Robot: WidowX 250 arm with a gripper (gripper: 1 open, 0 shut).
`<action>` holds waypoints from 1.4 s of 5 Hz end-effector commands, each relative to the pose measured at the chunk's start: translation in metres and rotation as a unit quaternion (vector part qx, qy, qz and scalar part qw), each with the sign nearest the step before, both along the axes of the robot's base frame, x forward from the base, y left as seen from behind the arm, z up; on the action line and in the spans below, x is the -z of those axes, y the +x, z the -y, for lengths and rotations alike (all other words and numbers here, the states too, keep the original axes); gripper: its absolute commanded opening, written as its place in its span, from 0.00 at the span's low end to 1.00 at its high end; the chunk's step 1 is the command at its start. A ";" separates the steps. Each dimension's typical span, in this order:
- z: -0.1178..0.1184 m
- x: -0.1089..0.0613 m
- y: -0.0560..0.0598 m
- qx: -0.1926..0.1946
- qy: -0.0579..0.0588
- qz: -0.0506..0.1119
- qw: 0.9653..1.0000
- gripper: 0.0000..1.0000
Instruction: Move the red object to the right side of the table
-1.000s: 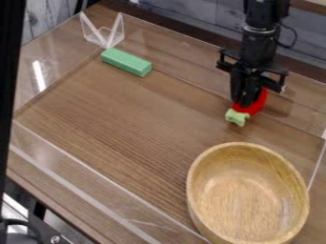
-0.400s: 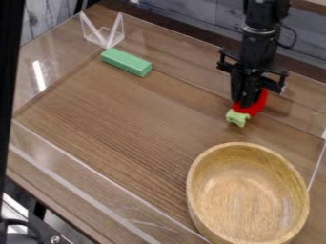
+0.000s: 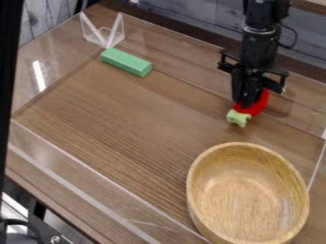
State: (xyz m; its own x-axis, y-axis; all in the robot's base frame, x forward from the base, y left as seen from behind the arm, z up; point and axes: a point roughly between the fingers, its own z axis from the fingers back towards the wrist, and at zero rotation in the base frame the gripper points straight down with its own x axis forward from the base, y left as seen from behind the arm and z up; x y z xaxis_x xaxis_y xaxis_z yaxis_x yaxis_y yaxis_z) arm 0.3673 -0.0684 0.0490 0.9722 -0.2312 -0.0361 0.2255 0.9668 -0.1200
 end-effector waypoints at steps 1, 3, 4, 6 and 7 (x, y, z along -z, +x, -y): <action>0.008 -0.038 0.006 0.013 -0.010 0.057 0.998 0.00; 0.009 -0.043 0.004 0.015 -0.015 0.068 0.997 0.00; 0.008 -0.044 0.003 0.015 -0.015 0.067 0.998 1.00; 0.001 -0.065 -0.001 0.008 -0.023 0.080 0.997 1.00; -0.011 -0.096 -0.006 0.002 -0.031 0.101 0.994 1.00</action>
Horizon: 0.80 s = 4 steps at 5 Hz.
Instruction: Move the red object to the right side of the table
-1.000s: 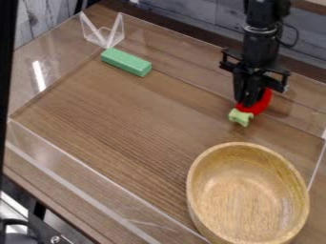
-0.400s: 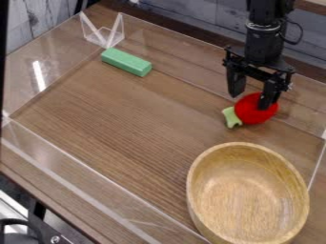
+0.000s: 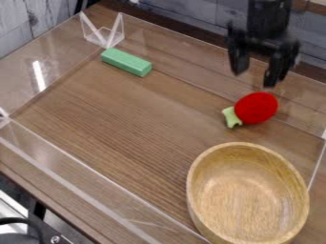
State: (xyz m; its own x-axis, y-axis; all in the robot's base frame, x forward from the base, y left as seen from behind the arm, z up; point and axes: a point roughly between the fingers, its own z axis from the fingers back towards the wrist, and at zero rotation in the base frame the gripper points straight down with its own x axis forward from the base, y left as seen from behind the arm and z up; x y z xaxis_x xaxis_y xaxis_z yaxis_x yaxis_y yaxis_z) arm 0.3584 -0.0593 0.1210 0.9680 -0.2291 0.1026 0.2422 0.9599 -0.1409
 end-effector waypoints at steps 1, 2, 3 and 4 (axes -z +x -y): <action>-0.018 -0.050 -0.007 -0.002 -0.011 0.050 0.999 1.00; -0.039 -0.071 -0.022 0.000 -0.005 0.055 0.998 1.00; -0.060 -0.079 -0.038 0.009 0.013 0.047 0.999 1.00; -0.079 -0.067 -0.060 0.015 0.026 0.027 0.999 1.00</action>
State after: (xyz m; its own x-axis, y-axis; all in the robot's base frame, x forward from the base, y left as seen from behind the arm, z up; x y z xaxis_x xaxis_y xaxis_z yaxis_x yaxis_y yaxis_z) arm 0.2995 0.0188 0.1697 0.9621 -0.2600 0.0819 0.2677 0.9578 -0.1045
